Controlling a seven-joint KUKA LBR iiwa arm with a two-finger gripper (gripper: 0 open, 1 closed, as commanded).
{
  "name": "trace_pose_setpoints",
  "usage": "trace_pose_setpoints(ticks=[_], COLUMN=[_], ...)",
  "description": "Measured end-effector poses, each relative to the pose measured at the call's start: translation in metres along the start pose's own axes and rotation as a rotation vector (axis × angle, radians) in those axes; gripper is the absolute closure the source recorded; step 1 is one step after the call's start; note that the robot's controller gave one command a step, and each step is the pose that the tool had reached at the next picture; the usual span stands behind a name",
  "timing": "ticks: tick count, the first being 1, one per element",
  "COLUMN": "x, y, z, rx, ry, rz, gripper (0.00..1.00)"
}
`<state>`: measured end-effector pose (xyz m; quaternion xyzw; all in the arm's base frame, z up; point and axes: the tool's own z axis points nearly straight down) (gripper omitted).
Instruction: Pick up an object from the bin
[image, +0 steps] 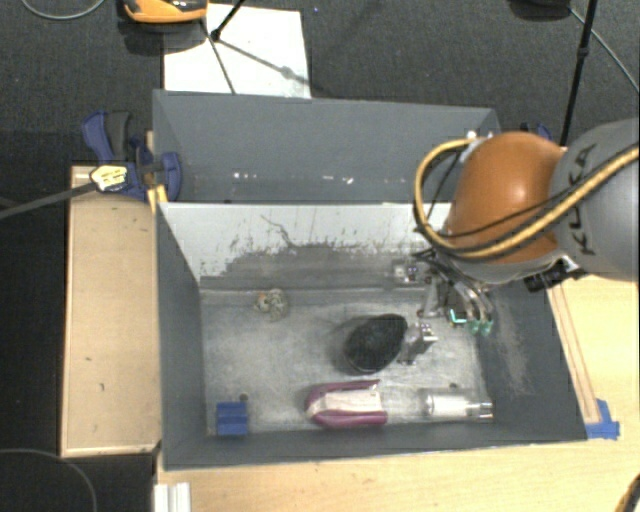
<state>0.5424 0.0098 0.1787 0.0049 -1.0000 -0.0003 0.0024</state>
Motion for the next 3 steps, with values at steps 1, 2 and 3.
trace_pose_setpoints(ticks=[1, 2, 3], x=[0.016, 0.016, 0.02], y=[0.009, 0.009, -0.005], z=[0.109, 0.107, -0.048], rx=[0.001, 0.001, 0.002], ry=[-0.008, -0.004, -0.014], rz=[-0.187, -0.185, -0.214], gripper=[0.0, 1.0, 1.0])
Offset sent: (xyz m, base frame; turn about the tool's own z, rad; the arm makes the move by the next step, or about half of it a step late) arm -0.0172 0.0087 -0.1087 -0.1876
